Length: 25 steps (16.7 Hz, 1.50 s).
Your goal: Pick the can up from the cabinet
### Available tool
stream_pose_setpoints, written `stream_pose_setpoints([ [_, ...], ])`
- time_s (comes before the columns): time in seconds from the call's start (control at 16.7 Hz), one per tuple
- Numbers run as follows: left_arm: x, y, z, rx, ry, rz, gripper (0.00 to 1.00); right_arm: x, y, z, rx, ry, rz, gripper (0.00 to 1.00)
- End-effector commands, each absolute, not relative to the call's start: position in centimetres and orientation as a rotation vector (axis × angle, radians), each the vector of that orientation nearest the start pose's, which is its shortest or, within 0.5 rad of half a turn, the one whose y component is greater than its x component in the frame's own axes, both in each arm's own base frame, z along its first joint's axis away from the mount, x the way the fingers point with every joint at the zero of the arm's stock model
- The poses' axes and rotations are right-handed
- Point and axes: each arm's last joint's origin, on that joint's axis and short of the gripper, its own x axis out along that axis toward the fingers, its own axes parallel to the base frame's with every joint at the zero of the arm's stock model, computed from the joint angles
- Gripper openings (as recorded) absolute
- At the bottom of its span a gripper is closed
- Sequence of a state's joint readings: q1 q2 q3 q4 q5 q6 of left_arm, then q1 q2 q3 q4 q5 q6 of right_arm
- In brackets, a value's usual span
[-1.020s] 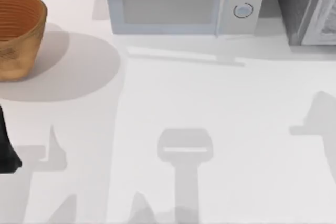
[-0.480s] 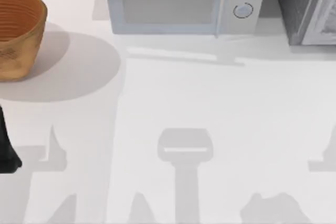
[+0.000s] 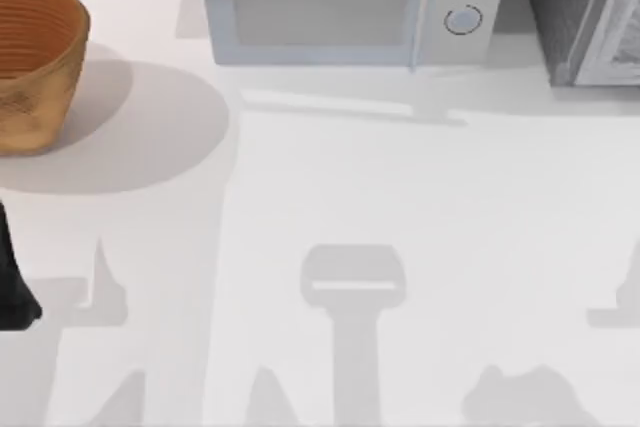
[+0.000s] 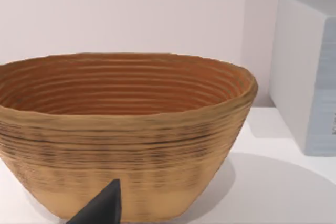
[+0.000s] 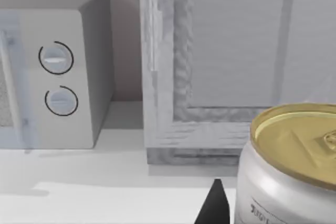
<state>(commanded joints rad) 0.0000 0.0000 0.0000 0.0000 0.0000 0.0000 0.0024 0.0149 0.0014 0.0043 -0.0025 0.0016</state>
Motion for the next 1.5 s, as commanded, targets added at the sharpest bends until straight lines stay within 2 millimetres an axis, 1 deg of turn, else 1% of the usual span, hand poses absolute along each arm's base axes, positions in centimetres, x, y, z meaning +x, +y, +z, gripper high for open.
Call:
stream_pose_setpoints([
  [0.24,10.6,-0.1,16.0,0.0,0.0,0.0,1.0,11.3,0.0,17.2,0.0,0.009,0.048,0.0],
  [0.36,10.6,-0.1,16.0,0.0,0.0,0.0,1.0,12.2,0.1,18.3,-0.001,0.008,0.087,0.0],
  [0.48,10.6,-0.1,16.0,0.0,0.0,0.0,1.0,13.5,0.1,19.4,-0.001,0.007,0.135,0.0],
  [0.6,10.6,-0.1,16.0,0.0,0.0,0.0,1.0,15.3,0.2,20.4,-0.002,0.006,0.19,0.0],
  [0.72,10.6,-0.1,16.0,0.0,0.0,0.0,1.0,17.6,0.2,21.1,-0.003,0.005,0.252,0.0],
  [0.9,10.6,-0.1,16.0,0.0,0.0,0.0,1.0,21.7,0.1,21.2,-0.004,0.003,0.35,0.0],
  [1.02,10.6,-0.1,16.0,0.0,0.0,0.0,1.0,24.7,-0.1,20.3,-0.005,0.002,0.418,0.0],
  [1.14,10.6,-0.1,16.0,0.0,0.0,0.0,1.0,27.5,-0.3,18.8,-0.005,0.002,0.485,0.0],
  [1.32,10.6,-0.1,16.0,0.0,0.0,0.0,1.0,31.0,-0.7,15.4,-0.003,0.001,0.579,0.0],
  [1.5,10.6,-0.1,16.0,0.0,0.0,0.0,1.0,33.3,-1.0,11.4,-0.002,0.0,0.66,0.0],
])
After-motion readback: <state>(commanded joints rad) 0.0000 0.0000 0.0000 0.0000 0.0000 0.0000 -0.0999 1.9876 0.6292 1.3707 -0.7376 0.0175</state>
